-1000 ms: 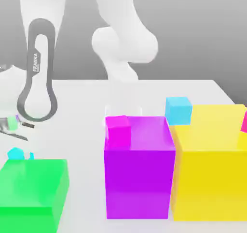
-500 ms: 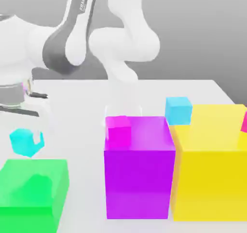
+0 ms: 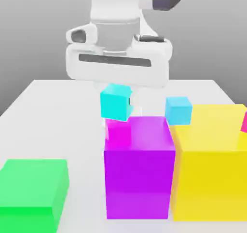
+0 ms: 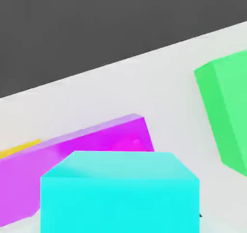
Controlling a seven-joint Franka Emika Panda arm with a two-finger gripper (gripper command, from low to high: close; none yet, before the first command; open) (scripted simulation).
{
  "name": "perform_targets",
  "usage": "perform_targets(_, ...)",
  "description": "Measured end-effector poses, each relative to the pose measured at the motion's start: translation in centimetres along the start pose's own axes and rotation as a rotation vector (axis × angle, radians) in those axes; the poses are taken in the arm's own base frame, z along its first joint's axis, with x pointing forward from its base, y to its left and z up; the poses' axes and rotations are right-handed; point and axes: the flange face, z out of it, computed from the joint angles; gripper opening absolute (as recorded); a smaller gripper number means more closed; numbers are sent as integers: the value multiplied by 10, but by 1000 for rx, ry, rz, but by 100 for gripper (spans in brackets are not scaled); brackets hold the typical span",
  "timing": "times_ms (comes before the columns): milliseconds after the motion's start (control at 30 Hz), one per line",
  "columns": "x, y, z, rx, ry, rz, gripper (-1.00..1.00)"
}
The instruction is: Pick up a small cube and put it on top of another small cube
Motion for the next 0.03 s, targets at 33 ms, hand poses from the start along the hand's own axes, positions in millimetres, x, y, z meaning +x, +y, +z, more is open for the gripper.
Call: perform_targets(33,0,0,0,0,0,0,100)
